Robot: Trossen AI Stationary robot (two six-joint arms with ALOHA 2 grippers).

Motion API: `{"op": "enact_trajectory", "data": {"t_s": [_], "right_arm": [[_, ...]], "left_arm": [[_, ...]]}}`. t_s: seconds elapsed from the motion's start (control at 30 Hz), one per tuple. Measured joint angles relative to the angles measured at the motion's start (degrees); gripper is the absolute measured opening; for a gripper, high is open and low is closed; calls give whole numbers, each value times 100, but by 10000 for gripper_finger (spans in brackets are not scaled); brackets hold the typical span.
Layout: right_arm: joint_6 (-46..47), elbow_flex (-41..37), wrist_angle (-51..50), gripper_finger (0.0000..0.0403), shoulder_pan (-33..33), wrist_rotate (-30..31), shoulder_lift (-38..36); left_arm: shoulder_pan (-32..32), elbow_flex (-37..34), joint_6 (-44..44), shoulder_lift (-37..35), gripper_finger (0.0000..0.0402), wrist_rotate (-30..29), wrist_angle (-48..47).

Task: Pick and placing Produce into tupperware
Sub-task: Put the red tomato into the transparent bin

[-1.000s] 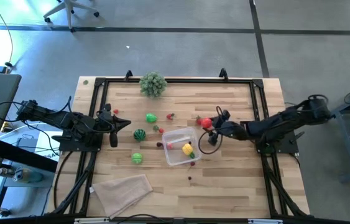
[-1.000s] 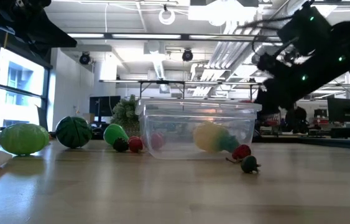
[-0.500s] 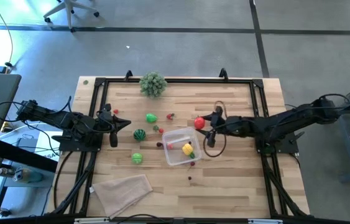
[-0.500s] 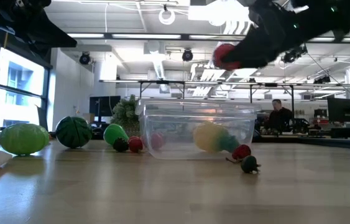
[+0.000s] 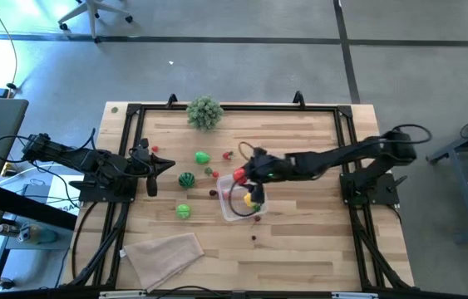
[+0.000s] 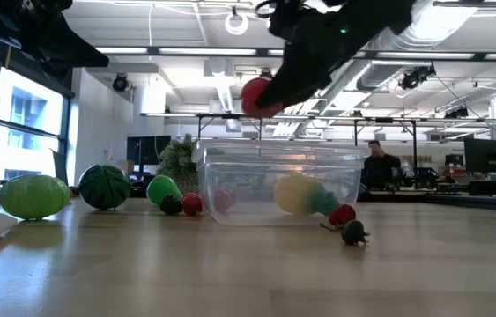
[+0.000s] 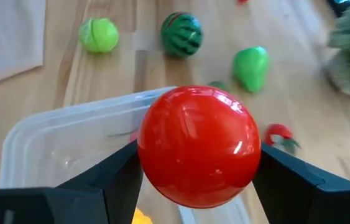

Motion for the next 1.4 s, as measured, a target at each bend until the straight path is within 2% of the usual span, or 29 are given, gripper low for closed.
{"op": "enact_trajectory", "data": {"t_s": [0.23,0.47,1.4], "right_arm": [[443,973,-1245,252,17,-272,940],[825,1349,-1780,252,83,-462,1459],[949,1407,-1766,252,104,-658,1839]], "left_arm": [[1,0,-1,-1,1,-1,0],[1,0,0,0,1,-1,0],[1,0,-1,1,1,-1,0]]}}
